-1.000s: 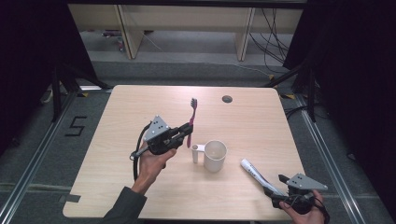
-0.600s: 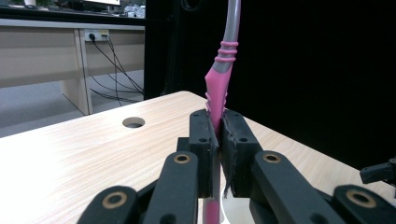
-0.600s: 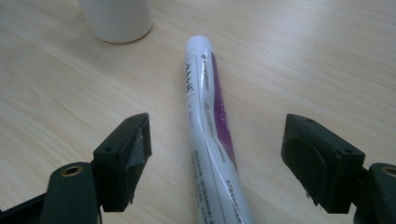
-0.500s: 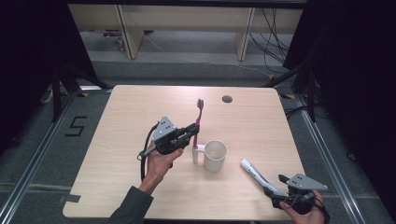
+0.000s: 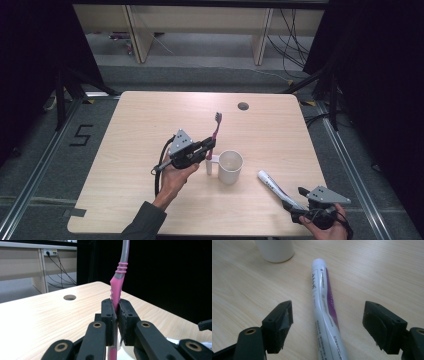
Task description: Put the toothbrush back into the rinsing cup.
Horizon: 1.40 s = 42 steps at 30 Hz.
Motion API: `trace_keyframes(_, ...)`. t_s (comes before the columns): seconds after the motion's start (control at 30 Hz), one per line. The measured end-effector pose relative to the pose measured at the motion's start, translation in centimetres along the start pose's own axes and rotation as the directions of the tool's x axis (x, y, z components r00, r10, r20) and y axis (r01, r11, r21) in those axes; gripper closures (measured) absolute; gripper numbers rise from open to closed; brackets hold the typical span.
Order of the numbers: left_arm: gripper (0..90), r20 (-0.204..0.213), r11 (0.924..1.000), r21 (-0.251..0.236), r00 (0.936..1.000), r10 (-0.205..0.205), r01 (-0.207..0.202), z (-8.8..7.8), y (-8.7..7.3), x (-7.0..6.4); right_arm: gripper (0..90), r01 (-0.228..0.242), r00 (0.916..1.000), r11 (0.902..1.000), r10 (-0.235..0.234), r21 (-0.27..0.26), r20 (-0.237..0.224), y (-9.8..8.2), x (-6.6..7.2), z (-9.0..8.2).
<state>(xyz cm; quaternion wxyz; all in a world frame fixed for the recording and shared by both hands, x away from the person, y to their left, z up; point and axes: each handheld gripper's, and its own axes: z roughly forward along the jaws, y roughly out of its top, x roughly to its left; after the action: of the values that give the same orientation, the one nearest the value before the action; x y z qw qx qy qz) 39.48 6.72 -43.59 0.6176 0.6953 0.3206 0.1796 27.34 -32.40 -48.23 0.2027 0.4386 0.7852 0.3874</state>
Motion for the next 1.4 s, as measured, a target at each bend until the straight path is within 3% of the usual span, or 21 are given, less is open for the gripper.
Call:
trace_keyframes(0.07, 82.4, 0.001, 1.0000, 0.002, 1.0000, 0.000, 0.000, 0.0, -0.2, 0.0, 25.3, 0.030, 0.9995, 0.9995, -0.030, -0.009, 0.010, 0.1, -0.2, 0.0)
trace_keyframes(0.3, 82.2, 0.007, 0.9998, 0.021, 1.0000, 0.006, -0.007, -0.2, -0.9, 0.0, 25.3, 0.037, 0.9993, 0.9993, -0.037, -0.001, 0.006, 0.1, -0.2, 0.0)
trace_keyframes(0.33, 82.1, 0.009, 0.9997, 0.022, 0.9999, 0.006, -0.006, -0.2, -0.9, 0.0, 25.2, 0.020, 0.9998, 0.9998, -0.020, 0.009, -0.005, 0.0, -0.1, 0.0)
trace_keyframes(0.37, 82.0, 0.010, 0.9996, 0.026, 0.9999, 0.008, -0.009, -0.3, -1.0, 0.0, 25.3, 0.048, 0.9987, 0.9988, -0.048, -0.011, 0.017, 0.1, -0.3, 0.0)
trace_keyframes(0.5, 82.0, 0.011, 0.9993, 0.036, 0.9999, 0.012, -0.013, -0.5, -1.2, -0.1, 25.3, 0.026, 0.9997, 0.9997, -0.026, 0.005, 0.004, 0.0, -0.1, 0.0)
trace_keyframes(0.57, 81.9, 0.016, 0.9988, 0.045, 0.9997, 0.016, -0.017, -0.6, -1.3, -0.2, 25.3, 0.051, 0.9985, 0.9986, -0.051, -0.009, 0.018, 0.1, -0.3, 0.0)
trace_keyframes(0.83, 81.8, 0.021, 0.9969, 0.075, 0.9995, 0.022, -0.023, -1.0, -2.0, -0.1, 25.3, 0.015, 0.9999, 0.9999, -0.015, 0.005, -0.005, 0.0, -0.1, 0.1)
trace_keyframes(1.4, 77.4, 0.023, 0.9913, 0.130, 0.9995, 0.022, -0.024, -1.0, -3.2, 0.2, 25.2, 0.030, 0.9996, 0.9995, -0.030, -0.005, 0.000, 0.0, -0.1, 0.1)
